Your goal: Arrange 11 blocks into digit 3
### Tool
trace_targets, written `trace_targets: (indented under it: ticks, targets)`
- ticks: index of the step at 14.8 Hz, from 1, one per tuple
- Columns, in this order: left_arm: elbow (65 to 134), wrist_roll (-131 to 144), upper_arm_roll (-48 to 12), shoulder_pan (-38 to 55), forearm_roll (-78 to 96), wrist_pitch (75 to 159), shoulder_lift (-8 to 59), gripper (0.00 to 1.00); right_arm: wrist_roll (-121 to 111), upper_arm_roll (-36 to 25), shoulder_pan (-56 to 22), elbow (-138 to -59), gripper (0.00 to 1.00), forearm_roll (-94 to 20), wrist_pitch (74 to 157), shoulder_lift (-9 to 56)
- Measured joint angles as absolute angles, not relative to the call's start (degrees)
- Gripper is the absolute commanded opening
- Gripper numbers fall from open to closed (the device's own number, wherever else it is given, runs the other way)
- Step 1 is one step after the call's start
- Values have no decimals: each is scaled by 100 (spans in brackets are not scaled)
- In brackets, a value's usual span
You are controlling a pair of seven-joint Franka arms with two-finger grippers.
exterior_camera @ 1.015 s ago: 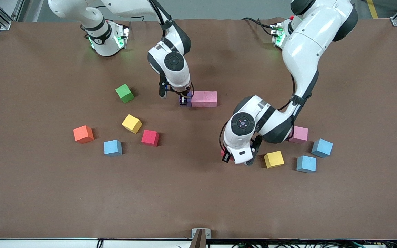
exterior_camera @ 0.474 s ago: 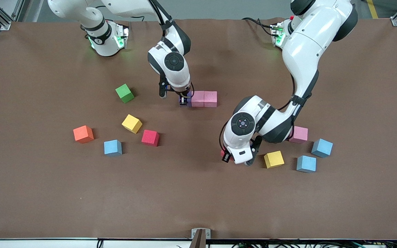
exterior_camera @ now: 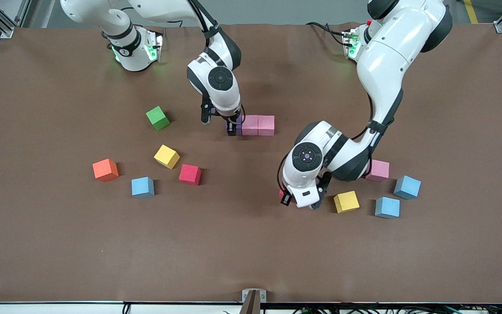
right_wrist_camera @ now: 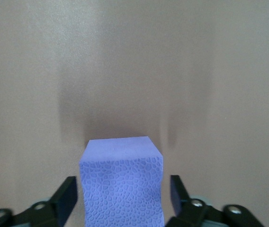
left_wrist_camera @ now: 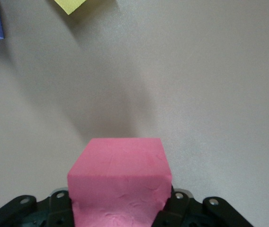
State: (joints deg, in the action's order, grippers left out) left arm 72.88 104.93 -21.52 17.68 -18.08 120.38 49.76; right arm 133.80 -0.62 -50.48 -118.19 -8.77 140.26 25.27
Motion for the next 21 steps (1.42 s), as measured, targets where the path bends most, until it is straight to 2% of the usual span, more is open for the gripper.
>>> trace_targets:
  ticks: [8,13,21]
  targets:
    - [7288,10493,-2152,1768,-1808,12044,4976,41,13399,-62,-5048,-11797,99,-877,13923,2541]
    - [7288,10493,-2152,1768,-1808,12044,4976,41,13399,-62,-5048,-11617,99,-877,13493,2541]
    - [7288,10493,-2152,1768,-1808,12074,4976,41,13399,-69,-5048,-11581,99,-877,13472,2541]
